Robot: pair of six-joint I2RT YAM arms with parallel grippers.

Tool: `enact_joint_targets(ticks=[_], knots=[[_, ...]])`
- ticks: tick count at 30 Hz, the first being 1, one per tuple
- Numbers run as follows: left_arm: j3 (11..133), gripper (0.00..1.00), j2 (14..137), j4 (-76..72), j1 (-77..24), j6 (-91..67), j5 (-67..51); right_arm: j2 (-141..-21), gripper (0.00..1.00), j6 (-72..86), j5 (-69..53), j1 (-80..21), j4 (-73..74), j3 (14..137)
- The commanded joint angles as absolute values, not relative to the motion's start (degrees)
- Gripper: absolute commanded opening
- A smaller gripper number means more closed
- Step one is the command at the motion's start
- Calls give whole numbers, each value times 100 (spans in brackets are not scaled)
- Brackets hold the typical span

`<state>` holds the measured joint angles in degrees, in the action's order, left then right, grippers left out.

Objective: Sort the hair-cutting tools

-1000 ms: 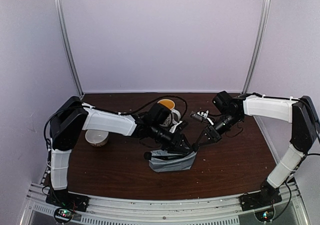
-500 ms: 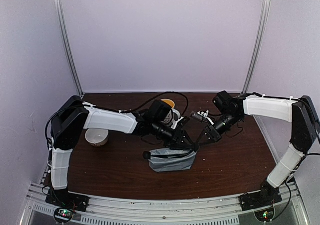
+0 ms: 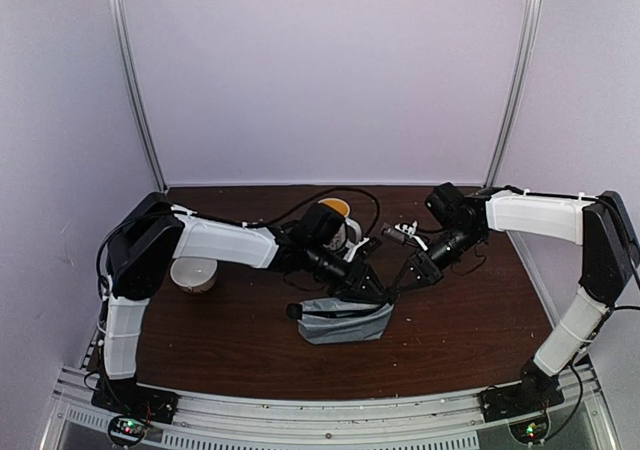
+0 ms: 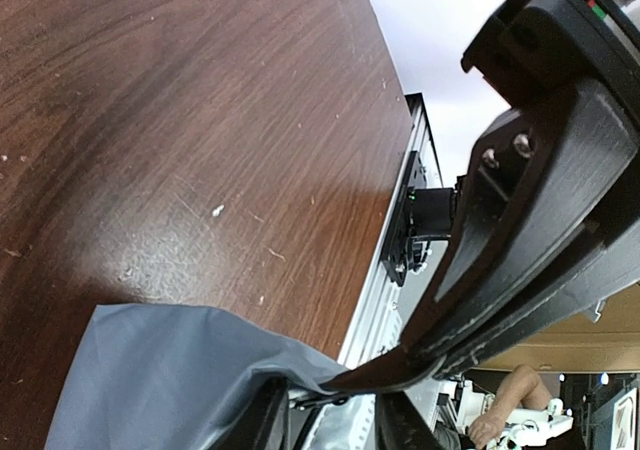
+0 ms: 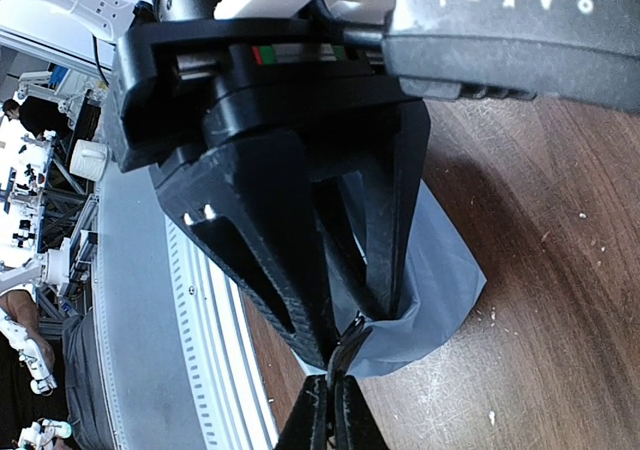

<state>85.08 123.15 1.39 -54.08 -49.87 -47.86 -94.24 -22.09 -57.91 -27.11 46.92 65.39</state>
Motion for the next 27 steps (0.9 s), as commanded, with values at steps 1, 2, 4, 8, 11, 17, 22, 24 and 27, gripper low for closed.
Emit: enact_joint_targets(ticks=[1,2,4,8,11,17,22,24,27], knots=[[8629,32,12406,9,-5405,-4908,-5009,-9499,2,-2241,-5862,-2681,4701,6641],[8605,32,12391,10,-5412,-4891,-5030,-9506,2,-2241,-5858,-2683,4695,6639],[8520,31,12342,-38,-5420,-4893,-5047,-9518,2,-2242,-5858,-2681,4696,6642],[8332,28,12191,-210,-5423,-4917,-5063,-9540,2,-2241,-5862,-2679,4700,6653],[8315,25,12177,-204,-5423,-4917,-5062,-9562,2,-2248,-5858,-2676,4709,6666],[8305,21,12164,-169,-5441,-4926,-5082,-9566,2,-2241,-5836,-2676,4692,6669],[8314,12,12160,-163,-5440,-4930,-5089,-9554,2,-2229,-5817,-2672,4673,6680],[8314,12,12153,-167,-5449,-4928,-5099,-9554,2,-2232,-5810,-2674,4672,6680],[8330,11,12149,-199,-5466,-4930,-5128,-9553,2,-2224,-5807,-2664,4671,6671]])
